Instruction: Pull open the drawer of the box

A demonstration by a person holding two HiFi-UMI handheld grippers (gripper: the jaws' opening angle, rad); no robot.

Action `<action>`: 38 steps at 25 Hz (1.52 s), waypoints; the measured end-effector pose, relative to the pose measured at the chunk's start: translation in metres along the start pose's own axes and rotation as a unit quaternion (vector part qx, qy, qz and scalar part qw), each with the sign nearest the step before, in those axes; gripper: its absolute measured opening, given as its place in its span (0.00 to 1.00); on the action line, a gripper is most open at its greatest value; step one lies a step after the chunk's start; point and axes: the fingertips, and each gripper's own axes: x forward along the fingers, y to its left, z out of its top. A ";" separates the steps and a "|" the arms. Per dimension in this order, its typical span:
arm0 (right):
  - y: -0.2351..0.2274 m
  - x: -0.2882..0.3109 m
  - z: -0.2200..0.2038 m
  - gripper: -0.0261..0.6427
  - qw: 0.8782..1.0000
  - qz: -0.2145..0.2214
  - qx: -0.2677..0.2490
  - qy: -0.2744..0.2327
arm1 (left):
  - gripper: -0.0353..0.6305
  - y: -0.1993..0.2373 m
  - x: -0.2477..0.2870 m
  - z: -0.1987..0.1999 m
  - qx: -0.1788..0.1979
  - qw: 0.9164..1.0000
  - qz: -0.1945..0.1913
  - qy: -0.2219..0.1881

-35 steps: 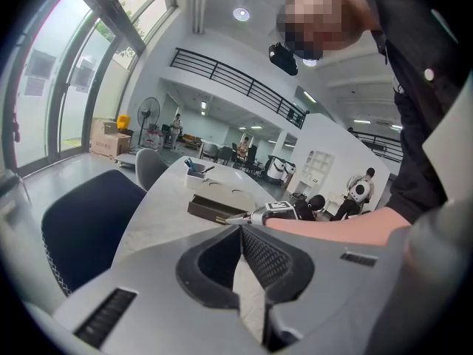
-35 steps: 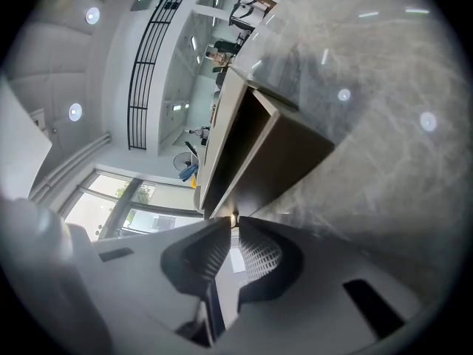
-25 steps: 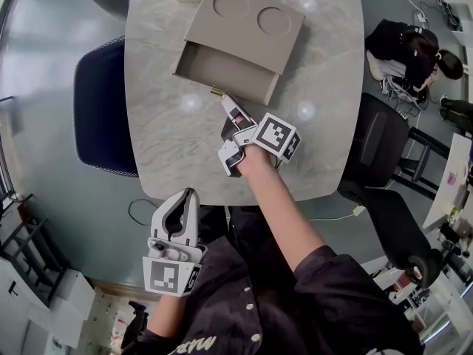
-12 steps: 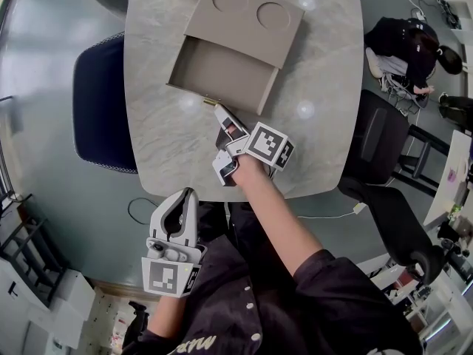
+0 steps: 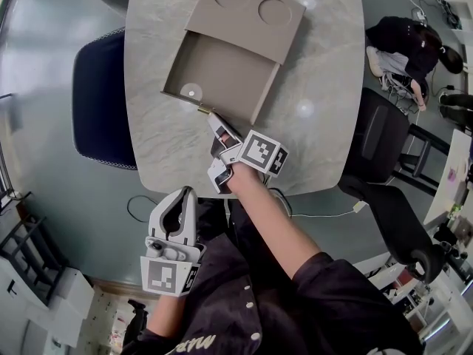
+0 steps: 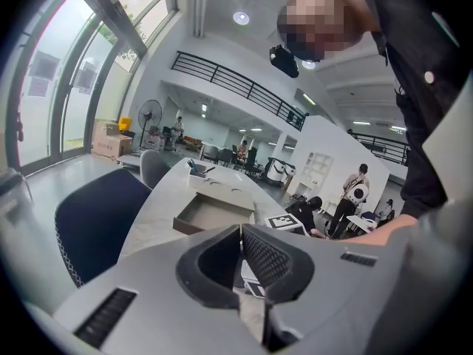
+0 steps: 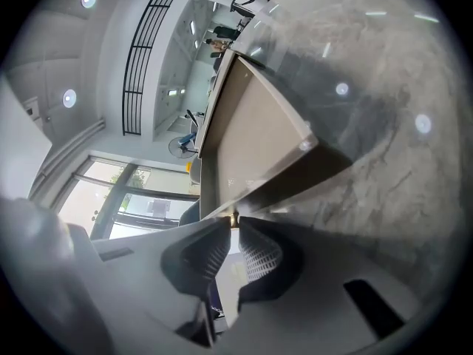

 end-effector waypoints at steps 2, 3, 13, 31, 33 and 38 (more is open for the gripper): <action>0.001 -0.001 -0.002 0.08 1.000 0.000 0.000 0.001 | 0.08 0.000 -0.001 0.000 -0.001 1.000 0.001 0.000; 0.001 -0.002 -0.002 0.08 1.000 0.000 0.002 0.001 | 0.08 0.000 -0.002 0.000 -0.001 1.000 0.002 0.000; 0.000 -0.002 -0.003 0.08 1.000 0.000 0.006 0.005 | 0.08 0.002 -0.001 -0.001 -0.003 1.000 0.003 0.001; 0.047 -0.027 -0.020 0.05 0.995 0.079 -0.004 0.062 | 0.08 -0.009 -0.002 0.023 0.019 1.000 0.001 -0.017; 0.062 -0.035 -0.013 0.04 0.994 0.087 -0.041 0.057 | 0.08 -0.015 -0.001 0.030 0.023 1.000 -0.007 -0.019; 0.095 -0.056 0.013 0.03 0.985 0.091 -0.139 0.035 | 0.08 -0.024 0.003 0.053 0.037 0.999 -0.016 -0.036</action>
